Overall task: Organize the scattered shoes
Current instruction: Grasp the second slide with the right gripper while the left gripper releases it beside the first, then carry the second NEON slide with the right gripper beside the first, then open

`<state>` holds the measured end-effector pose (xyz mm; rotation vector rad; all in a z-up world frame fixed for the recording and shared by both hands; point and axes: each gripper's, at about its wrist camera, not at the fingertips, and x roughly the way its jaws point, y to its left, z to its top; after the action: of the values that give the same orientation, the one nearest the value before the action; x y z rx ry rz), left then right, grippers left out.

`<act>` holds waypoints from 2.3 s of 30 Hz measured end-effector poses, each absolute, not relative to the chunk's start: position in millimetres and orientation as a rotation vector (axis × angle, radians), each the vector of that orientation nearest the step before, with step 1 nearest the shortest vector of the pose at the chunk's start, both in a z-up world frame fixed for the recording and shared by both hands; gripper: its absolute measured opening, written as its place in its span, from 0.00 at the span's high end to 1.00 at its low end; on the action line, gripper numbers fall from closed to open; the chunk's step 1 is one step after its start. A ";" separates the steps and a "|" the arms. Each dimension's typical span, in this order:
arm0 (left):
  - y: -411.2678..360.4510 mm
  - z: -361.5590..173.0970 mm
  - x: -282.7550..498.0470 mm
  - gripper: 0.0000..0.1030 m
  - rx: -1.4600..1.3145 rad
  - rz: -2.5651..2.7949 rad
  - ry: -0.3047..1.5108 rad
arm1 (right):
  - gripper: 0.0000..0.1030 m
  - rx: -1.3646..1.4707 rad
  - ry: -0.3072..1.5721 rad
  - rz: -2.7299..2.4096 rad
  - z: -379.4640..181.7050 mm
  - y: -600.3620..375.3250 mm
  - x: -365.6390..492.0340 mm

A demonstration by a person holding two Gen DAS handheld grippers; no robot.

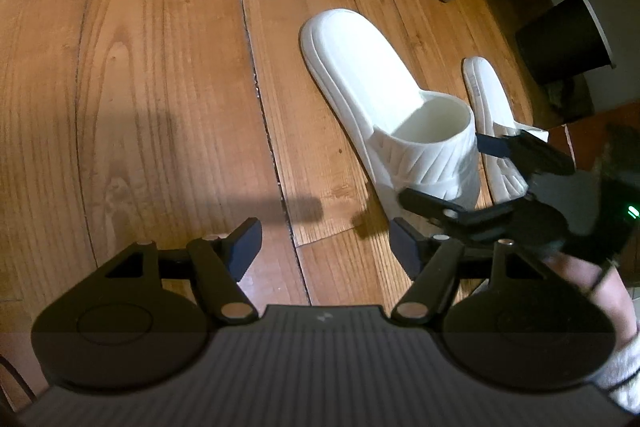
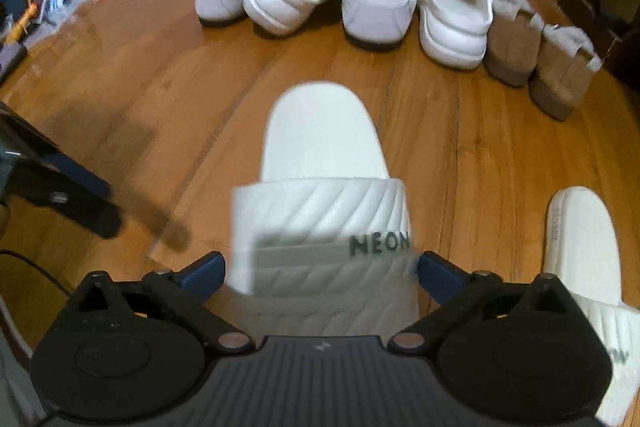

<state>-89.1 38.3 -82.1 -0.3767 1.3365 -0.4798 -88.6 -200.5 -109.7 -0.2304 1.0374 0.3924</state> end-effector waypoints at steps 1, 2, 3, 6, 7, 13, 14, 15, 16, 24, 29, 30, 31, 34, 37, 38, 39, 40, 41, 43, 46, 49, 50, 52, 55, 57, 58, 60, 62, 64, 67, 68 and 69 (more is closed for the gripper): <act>38.0 -82.4 -89.1 0.32 -0.375 -0.479 1.338 | 0.00 -0.222 1.039 0.393 -113.5 -200.3 -85.4; 37.8 -82.8 -89.1 0.32 -0.374 -0.479 1.339 | 0.01 -0.213 1.041 0.393 -117.1 -200.2 -82.2; 37.5 -83.1 -89.1 0.32 -0.372 -0.479 1.341 | 0.02 -0.188 1.038 0.383 -116.4 -201.6 -81.0; 36.6 -84.0 -89.1 0.32 -0.368 -0.478 1.345 | 0.03 -0.091 0.999 0.335 -104.9 -210.1 -84.5; 36.8 -84.5 -88.5 0.32 -0.367 -0.477 1.346 | 0.03 -0.062 0.970 0.315 -97.8 -213.7 -88.3; 28.7 -85.4 -86.6 0.32 -0.359 -0.479 1.348 | 0.03 -0.083 0.817 0.141 -39.9 -251.0 -112.1; 25.9 -84.3 -87.7 0.32 -0.360 -0.480 1.349 | 0.03 -0.089 0.808 0.106 -31.9 -263.8 -113.7; 23.4 -82.5 -89.2 0.32 -0.363 -0.484 1.346 | 0.03 -0.096 0.802 0.073 -25.4 -277.9 -114.3; 20.4 -80.4 -90.5 0.32 -0.361 -0.496 1.342 | 0.03 -0.105 0.796 0.034 -19.7 -293.1 -116.1; -6.8 -73.1 -95.1 0.29 -0.330 -0.541 1.353 | 0.03 -0.210 0.805 -0.168 -5.3 -395.4 -112.8; -21.2 -74.7 -101.8 0.26 -0.321 -0.577 1.360 | 0.02 -0.279 0.924 -0.181 -37.1 -428.9 -91.8; -23.5 -76.7 -103.0 0.26 -0.316 -0.586 1.368 | 0.02 -0.266 0.932 -0.184 -42.6 -433.4 -91.8; -25.3 -78.3 -103.9 0.26 -0.312 -0.592 1.375 | 0.02 -0.252 0.942 -0.188 -48.7 -438.2 -91.5; -29.9 -82.2 -106.1 0.26 -0.302 -0.603 1.389 | 0.02 -0.197 0.998 -0.210 -74.7 -450.8 -88.9; -27.1 -83.2 -107.9 0.26 -0.304 -0.602 1.389 | 0.02 -0.135 0.973 -0.263 -82.9 -452.9 -94.1; -26.1 -83.6 -107.4 0.26 -0.307 -0.600 1.387 | 0.02 -0.085 0.941 -0.288 -79.7 -453.0 -100.0; -25.3 -83.9 -107.1 0.26 -0.309 -0.597 1.386 | 0.02 -0.020 0.907 -0.308 -74.0 -451.9 -107.4; -24.3 -84.5 -106.8 0.26 -0.312 -0.595 1.384 | 0.02 0.044 0.882 -0.312 -70.5 -450.6 -112.2; -23.5 -85.3 -106.5 0.26 -0.314 -0.591 1.383 | 0.02 0.084 0.869 -0.310 -67.2 -448.6 -117.2; -21.5 -87.4 -105.8 0.26 -0.320 -0.583 1.386 | 0.02 0.238 0.848 -0.321 -62.9 -438.2 -137.9; -18.7 -90.9 -104.8 0.26 -0.321 -0.570 1.396 | 0.02 0.360 0.855 -0.400 -68.7 -428.2 -164.2; -17.5 -91.1 -104.2 0.25 -0.315 -0.566 1.400 | 0.02 0.599 0.798 -0.441 -91.2 -426.3 -193.3; -17.4 -90.3 -104.4 0.25 -0.312 -0.566 1.398 | 0.02 0.702 0.731 -0.473 -99.9 -432.5 -203.7; -17.3 -89.1 -104.9 0.25 -0.313 -0.569 1.394 | 0.02 0.825 0.646 -0.517 -110.2 -443.1 -215.4; -19.2 -88.8 -106.8 0.25 -0.318 -0.573 1.392 | 0.03 0.910 0.630 -0.517 -125.9 -464.0 -201.9; -19.7 -89.1 -107.7 0.25 -0.315 -0.574 1.394 | 0.20 0.922 0.611 -0.528 -128.5 -471.8 -190.6; -19.3 -89.1 -108.2 0.25 -0.316 -0.575 1.394 | 0.25 0.953 0.602 -0.523 -131.1 -477.4 -184.4; -18.2 -88.9 -108.8 0.25 -0.321 -0.579 1.395 | 0.34 0.986 0.588 -0.507 -133.8 -486.6 -172.6; -17.2 -88.9 -109.1 0.25 -0.324 -0.582 1.397 | 0.34 0.955 0.622 -0.492 -132.6 -490.1 -158.8; -16.2 -89.1 -109.0 0.25 -0.327 -0.581 1.398 | 0.34 0.915 0.638 -0.502 -126.9 -489.0 -155.9; -15.0 -90.2 -107.8 0.25 -0.328 -0.576 1.397 | 0.14 0.792 0.663 -0.479 -110.6 -459.6 -154.2; -15.1 -90.7 -107.2 0.25 -0.328 -0.576 1.398 | 0.12 0.740 0.672 -0.467 -105.1 -447.9 -153.4; -15.5 -90.8 -106.7 0.25 -0.327 -0.576 1.398 | 0.12 0.625 0.698 -0.427 -98.4 -434.2 -150.1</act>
<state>-106.7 -15.5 -90.8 -0.3273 1.3981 -0.5756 -150.1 -434.2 -98.4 0.6250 0.6976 -0.4275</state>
